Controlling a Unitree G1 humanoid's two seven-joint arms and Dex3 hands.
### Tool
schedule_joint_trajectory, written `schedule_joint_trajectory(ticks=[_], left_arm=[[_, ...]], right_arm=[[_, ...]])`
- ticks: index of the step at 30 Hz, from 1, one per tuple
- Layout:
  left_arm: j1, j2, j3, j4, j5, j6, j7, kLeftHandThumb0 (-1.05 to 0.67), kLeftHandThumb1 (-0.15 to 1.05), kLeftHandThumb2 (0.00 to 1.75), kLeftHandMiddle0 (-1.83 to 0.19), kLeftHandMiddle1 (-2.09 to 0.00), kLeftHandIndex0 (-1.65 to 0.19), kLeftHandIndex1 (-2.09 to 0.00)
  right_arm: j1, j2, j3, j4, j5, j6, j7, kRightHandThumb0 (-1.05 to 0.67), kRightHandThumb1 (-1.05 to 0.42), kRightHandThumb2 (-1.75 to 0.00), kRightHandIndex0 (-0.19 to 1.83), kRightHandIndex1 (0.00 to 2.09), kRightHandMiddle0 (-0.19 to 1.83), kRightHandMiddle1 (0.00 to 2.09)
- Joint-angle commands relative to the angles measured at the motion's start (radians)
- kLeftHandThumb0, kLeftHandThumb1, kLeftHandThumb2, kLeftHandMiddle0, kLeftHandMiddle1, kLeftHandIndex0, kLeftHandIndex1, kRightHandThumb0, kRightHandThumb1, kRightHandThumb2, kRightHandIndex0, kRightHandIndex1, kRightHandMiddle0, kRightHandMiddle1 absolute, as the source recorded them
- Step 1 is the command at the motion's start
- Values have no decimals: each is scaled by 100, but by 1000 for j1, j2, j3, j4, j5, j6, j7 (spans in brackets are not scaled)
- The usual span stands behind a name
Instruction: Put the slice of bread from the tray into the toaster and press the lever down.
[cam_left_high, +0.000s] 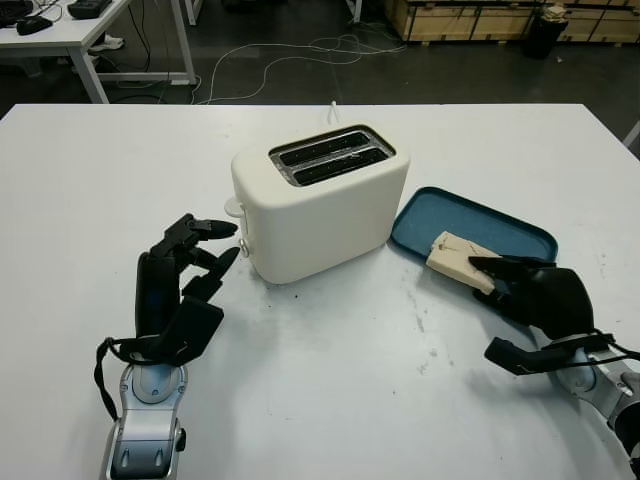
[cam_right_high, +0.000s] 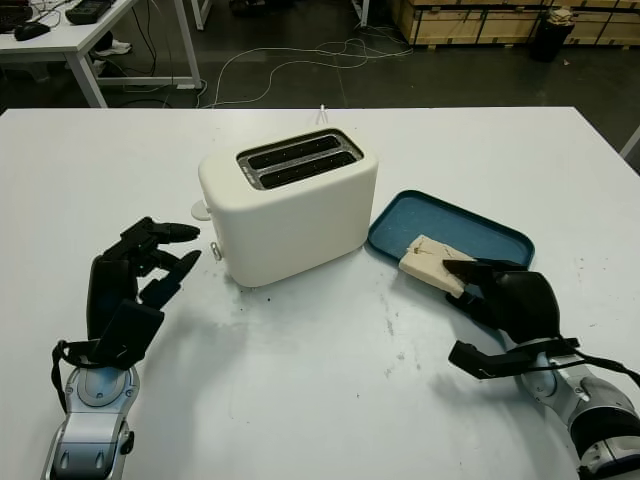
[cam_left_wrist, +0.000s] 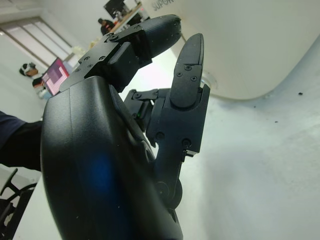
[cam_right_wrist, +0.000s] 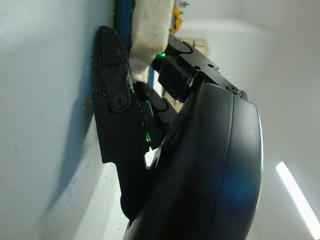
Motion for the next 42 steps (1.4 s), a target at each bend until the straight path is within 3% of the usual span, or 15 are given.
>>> schedule_joint_trajectory(ticks=[1, 9, 15, 18, 20, 28, 36, 38, 42], left_arm=[[-4, 8, -4, 6, 11, -2, 7, -36, 92, 9, -59, -147, -63, -86], [-3, 7, -8, 5, 12, 1, 6, -35, 92, 9, -59, -148, -64, -84], [-1, 8, -8, 9, 17, -4, 11, -35, 92, 9, -59, -149, -65, -84], [0, 7, -7, 7, 14, -1, 8, -35, 92, 9, -59, -150, -64, -84], [0, 6, -6, 4, 15, 2, 7, -35, 92, 9, -59, -150, -64, -84], [1, 7, -4, 5, 14, -1, 9, -34, 92, 8, -60, -148, -65, -84], [1, 9, -2, 9, 11, -5, 7, -34, 92, 9, -59, -147, -64, -84], [1, 10, -3, 7, 16, -1, 8, -35, 92, 9, -59, -147, -64, -84], [2, 6, -2, 1, 12, 14, 5, -34, 92, 9, -59, -148, -64, -84]], right_arm=[[0, -10, -11, -6, 26, -41, 12, -45, -92, -18, 104, 8, 99, 2], [-17, -44, -55, -56, 25, -67, -27, -48, -92, -32, 107, 11, 100, 1], [-40, -74, -62, -79, -2, -71, -73, -47, -92, -31, 109, 16, 103, 2], [-44, -84, -66, -90, 3, -65, -59, -46, -92, -32, 88, 55, 103, 1], [-45, -93, -67, -102, 4, -49, -42, -48, -92, -36, 82, 60, 102, 0], [-50, -104, -75, -115, -4, -55, -42, -49, -92, -35, 71, 28, 106, 1], [-62, -137, -56, -137, -19, -65, 51, -50, -92, -29, 89, 33, 107, 2], [-63, -143, -57, -144, -15, -70, 72, -49, -92, -26, 91, 44, 109, 2], [-64, -170, -69, -208, -1, -54, 165, -49, -92, -26, 78, 85, 111, 2]])
